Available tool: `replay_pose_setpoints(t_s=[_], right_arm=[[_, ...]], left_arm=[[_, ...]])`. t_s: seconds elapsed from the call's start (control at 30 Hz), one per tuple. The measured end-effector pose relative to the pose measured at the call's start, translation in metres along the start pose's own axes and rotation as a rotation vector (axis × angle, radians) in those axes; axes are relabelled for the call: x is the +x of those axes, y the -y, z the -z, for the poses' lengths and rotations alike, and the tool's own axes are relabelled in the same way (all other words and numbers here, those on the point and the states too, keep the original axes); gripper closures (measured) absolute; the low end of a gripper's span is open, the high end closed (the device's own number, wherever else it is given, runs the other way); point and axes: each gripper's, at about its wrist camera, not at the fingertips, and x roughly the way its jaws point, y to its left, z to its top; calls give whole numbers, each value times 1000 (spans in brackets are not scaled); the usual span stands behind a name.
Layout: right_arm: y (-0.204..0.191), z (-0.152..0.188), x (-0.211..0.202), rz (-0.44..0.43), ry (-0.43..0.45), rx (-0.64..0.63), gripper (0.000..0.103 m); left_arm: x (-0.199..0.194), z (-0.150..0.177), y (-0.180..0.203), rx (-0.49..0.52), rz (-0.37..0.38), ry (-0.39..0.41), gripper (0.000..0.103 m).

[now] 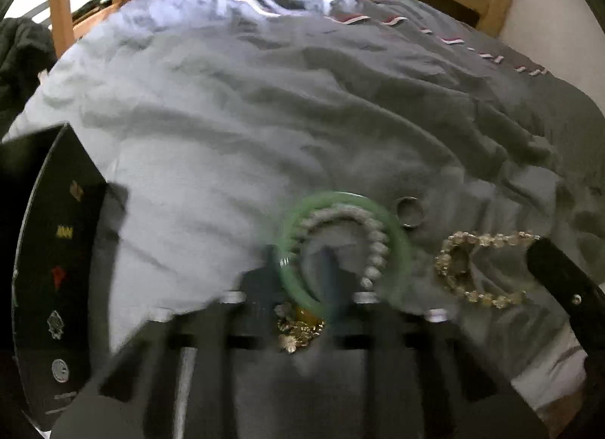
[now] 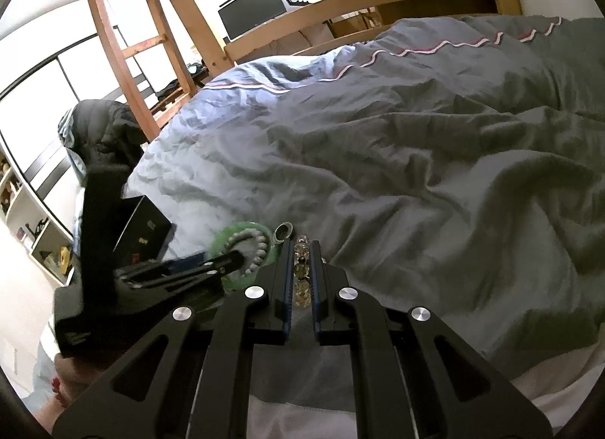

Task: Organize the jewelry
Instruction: 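Grasp the green jade bangle with the left tool while the right tool grasps the gold chain bracelet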

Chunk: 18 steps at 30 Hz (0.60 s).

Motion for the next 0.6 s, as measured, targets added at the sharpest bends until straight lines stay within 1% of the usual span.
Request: replay_pose_setpoints(t_s=[0.03, 0.1, 0.33, 0.5, 0.6], right_arm=[[1, 0, 0, 0, 0, 5, 94], [1, 0, 1, 1, 0, 7, 94], [0, -1, -3, -3, 13, -2, 94], [-1, -5, -16, -29, 43, -1, 94], [1, -6, -24, -68, 50, 25, 94]], left_arm=[[-3, -1, -2, -7, 11, 4, 94], [-12, -5, -6, -22, 30, 24, 94], [-35, -6, -7, -32, 49, 79, 94], [-55, -4, -8, -39, 62, 115, 94], [-69, -3, -9, -44, 68, 136, 94]])
